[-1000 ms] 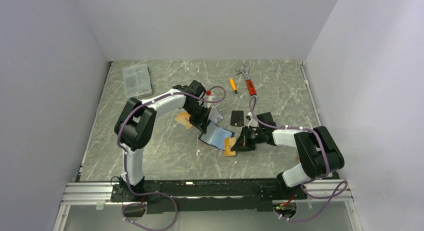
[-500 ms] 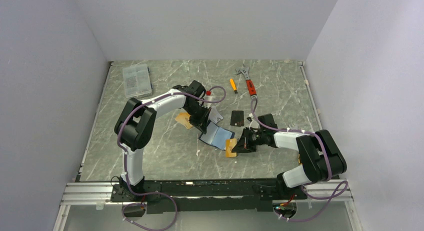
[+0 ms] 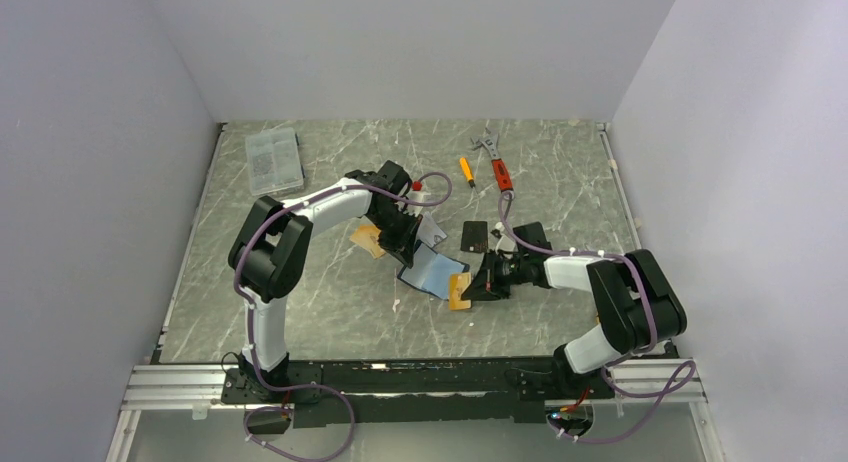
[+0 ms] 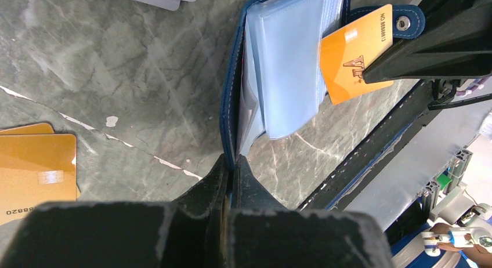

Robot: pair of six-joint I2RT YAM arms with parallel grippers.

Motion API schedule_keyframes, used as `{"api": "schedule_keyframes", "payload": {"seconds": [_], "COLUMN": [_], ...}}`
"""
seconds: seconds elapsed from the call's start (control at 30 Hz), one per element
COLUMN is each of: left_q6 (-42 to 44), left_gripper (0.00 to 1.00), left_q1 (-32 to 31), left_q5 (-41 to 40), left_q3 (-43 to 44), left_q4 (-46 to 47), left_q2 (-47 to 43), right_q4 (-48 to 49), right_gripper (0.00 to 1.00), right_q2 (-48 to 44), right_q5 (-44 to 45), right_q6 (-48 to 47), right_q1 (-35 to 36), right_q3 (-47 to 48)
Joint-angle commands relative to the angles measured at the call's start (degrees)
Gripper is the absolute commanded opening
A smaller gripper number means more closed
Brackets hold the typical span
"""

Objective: Put the credit cards into the card holder
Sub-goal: Open the card holder at the center of the board.

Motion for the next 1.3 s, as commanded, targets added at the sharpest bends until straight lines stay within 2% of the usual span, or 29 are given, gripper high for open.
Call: {"api": "schedule_keyframes", "payload": {"seconds": [0.0,0.2,0.77,0.93,1.07,1.27], "left_q6": [0.42,0.38,0.25,-0.56,-1.11,-2.40], "left_gripper": [0.00,0.00,0.01,0.19,0.29,0.34], "left_q1": [-0.47,-0.47,0.04,1.75,4.19,6.50], "left_q5": [0.70,0.63,0.71,6.83,13.98,18.85], "left_q3": [-0.19,-0.09,0.18,-1.02,-3.05,-4.49], "left_q4": [1.08,1.10,0.72,2.29,4.20,5.81], "left_q2": [-2.69,-2.85,-3.30,-4.13,-4.12,-2.56], "right_q4": [0.38,0.45,-1.65,-0.55,-0.19,0.22], "right_gripper": [0.00,0.00,0.00,0.00,0.00,0.00], "right_q2": [1.53,3.59,1.02,3.29,6.02,8.69], "right_q5": [2.10,1.99,2.20,1.91,1.98,1.94], "right_q6": [-0.29,-0.05,1.47,2.30,2.35,2.37], "right_q1": [0.38,2.03,6.33,7.90,8.64,8.79], "right_q3": [1.23,3.74,12.59,15.20,16.81,17.94]}}
